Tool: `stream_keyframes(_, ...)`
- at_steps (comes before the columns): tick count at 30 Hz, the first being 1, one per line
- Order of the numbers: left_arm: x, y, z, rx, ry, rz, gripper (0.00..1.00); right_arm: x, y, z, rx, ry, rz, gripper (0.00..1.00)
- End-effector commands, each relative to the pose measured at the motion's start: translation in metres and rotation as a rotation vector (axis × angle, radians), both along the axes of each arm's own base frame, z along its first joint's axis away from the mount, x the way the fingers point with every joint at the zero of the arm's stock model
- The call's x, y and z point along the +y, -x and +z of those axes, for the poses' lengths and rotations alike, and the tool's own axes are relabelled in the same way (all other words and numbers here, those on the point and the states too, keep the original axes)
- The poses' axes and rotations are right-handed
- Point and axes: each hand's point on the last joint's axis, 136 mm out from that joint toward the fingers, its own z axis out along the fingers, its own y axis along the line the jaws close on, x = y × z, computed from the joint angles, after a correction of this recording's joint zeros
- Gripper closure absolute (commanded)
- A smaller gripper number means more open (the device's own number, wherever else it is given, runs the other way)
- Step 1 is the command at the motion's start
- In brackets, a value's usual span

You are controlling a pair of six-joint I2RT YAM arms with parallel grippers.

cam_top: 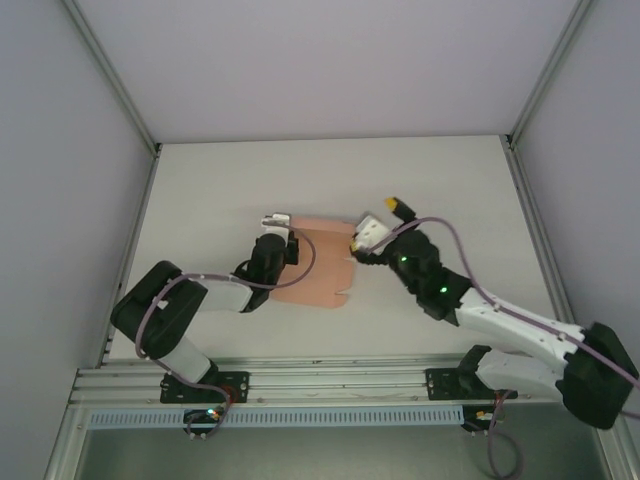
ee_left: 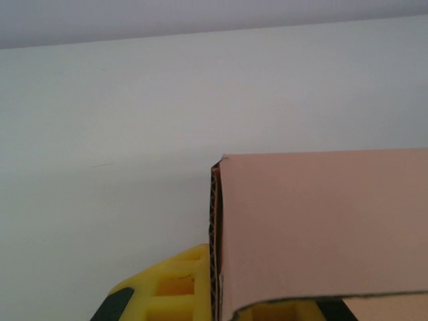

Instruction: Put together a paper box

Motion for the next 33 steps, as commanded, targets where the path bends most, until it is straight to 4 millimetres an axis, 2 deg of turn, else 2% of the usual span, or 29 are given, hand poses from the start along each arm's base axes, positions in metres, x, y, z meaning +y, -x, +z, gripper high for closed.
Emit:
stream_keyframes(1, 0.003, 0.005, 0.006, 0.023, 0.049, 0.002, 1.0, -0.007, 0.0, -0.021, 0.193, -0.188, 0.017, 0.0)
stream_keyframes(5, 0.003, 0.009, 0.007, 0.026, 0.064, -0.008, 1.0, -0.007, -0.016, -0.026, 0.25, -0.208, -0.006, 0.0)
stream_keyframes(12, 0.001, 0.013, 0.011, 0.025, 0.072, -0.033, 1.0, 0.005, -0.043, -0.056, 0.34, -0.182, -0.055, 0.0)
stream_keyframes(18, 0.003, 0.015, 0.013, 0.029, 0.09, -0.021, 1.0, 0.022, -0.045, -0.083, 0.426, -0.168, -0.003, 0.0)
stream_keyframes(21, -0.002, 0.015, 0.014, 0.03, 0.101, -0.045, 1.0, 0.031, -0.05, -0.085, 0.407, -0.221, 0.017, 0.0)
stream_keyframes(25, -0.009, 0.016, 0.014, 0.034, 0.106, -0.076, 1.0, 0.044, -0.062, -0.073, 0.343, -0.312, 0.036, 0.0)
stream_keyframes(29, -0.013, 0.018, 0.016, 0.031, 0.1, -0.089, 1.0, 0.05, -0.076, -0.064, 0.28, -0.368, -0.015, 0.0)
stream_keyframes(33, -0.018, 0.02, 0.019, 0.028, 0.088, -0.098, 1.0, 0.056, -0.082, -0.056, 0.174, -0.367, -0.106, 0.0)
